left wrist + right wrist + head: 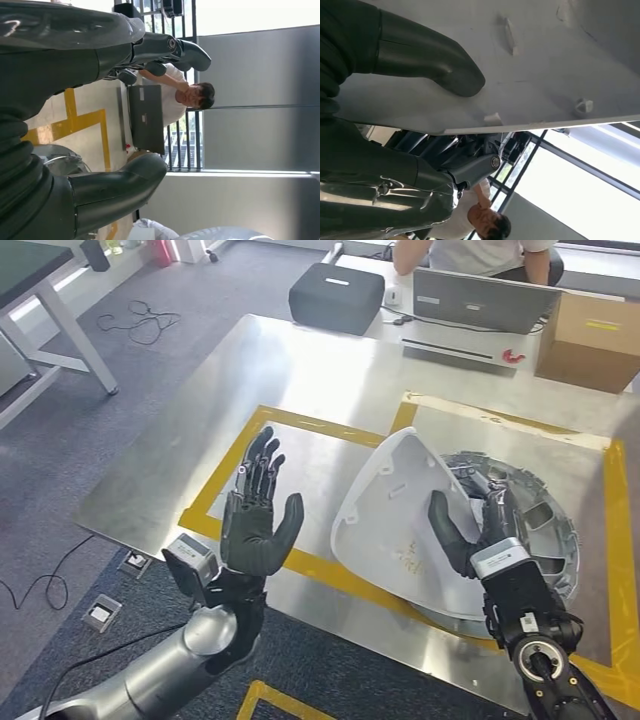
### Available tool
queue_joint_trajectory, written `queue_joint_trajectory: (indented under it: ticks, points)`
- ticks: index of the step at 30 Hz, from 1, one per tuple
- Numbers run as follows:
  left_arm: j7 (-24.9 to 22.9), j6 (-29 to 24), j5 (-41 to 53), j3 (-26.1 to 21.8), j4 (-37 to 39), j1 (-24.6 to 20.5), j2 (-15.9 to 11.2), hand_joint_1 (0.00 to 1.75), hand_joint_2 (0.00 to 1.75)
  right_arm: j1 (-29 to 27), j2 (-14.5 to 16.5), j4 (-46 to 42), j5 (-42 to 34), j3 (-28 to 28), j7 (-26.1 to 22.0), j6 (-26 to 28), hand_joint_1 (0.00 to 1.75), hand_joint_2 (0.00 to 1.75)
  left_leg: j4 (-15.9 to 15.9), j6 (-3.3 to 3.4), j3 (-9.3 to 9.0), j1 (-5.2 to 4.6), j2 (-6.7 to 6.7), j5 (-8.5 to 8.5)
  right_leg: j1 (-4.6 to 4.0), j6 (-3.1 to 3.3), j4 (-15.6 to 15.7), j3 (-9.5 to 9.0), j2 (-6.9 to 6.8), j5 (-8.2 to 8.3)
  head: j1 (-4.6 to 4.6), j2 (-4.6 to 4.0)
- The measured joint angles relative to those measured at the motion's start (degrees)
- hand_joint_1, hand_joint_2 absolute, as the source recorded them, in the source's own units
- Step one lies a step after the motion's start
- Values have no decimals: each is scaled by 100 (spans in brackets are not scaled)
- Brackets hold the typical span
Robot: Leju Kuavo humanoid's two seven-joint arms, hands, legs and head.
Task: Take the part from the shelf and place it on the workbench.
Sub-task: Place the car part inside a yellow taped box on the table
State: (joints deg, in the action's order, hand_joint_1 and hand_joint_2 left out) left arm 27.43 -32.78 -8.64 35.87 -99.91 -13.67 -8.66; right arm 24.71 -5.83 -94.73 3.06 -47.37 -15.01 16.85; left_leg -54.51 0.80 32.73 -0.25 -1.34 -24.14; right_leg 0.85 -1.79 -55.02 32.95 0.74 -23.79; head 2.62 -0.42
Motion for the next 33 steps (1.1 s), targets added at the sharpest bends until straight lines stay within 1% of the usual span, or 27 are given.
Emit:
queue_joint_trajectory:
  ticks: [2, 5, 8, 11, 15, 22, 25, 29, 33]
  points:
    - [17, -22, 9, 2, 1, -15, 4, 0, 175, 63, 49, 45, 22, -34, 27, -24, 175, 175, 26, 15, -11, 3, 5, 11, -14, 6, -4, 11, 16, 6, 27, 0]
    - [17, -31, 15, 2, 0, -39, 13, 0, 175, 155, 96, 106, 28, -73, 43, -27, 175, 175, 72, 15, -45, 11, 8, 14, -27, 45, -3, 2, 21, -12, 45, 0]
    - [17, -33, 21, 2, 1, -43, 17, 0, 175, 206, 125, 157, 28, -106, 43, -27, 175, 175, 98, -1, -55, 17, 9, 23, -38, 80, -3, -2, 18, -20, 50, 0]
    - [38, -85, 67, 2, 1, -43, 23, 0, 175, 247, 139, 204, 13, -130, 43, -34, 175, 175, 111, -38, -56, 22, 9, 32, -45, 102, -4, -1, 13, -20, 50, 0]
    - [99, -295, 337, 2, -1, -66, 28, 0, 175, 381, 195, 319, -90, -170, 50, -146, 175, 175, 115, -82, -54, 23, 10, 37, -45, 109, -5, -2, 10, -15, 50, 0]
    - [61, -556, 692, 4, -139, -111, 34, 0, 175, 860, 521, 891, -312, -250, -37, -485, 175, 175, 115, -91, -51, 20, 6, 43, -41, 115, 14, -21, -2, -5, 48, 0]
    - [-49, -667, 1150, -7, -311, -102, 29, 0, 175, 1129, 698, 1278, -400, -283, -121, -570, 175, 175, 114, -92, -49, 19, 2, 44, -41, 115, 23, -30, -8, -1, 48, 0]
    - [-280, -721, 1958, -212, -586, 16, 15, 0, 175, 1410, 916, 1754, -465, -308, -239, -612, 175, 175, 114, -92, -49, 18, -2, 44, -41, 115, 33, -39, -18, -1, 49, 0]
    - [-482, -735, 2361, -648, -923, 262, -56, 0, 175, 1683, 1097, 2265, -476, -346, -280, -649, 175, 175, 114, -91, -50, 18, -5, 44, -42, 115, 38, -40, -19, -1, 50, 0]
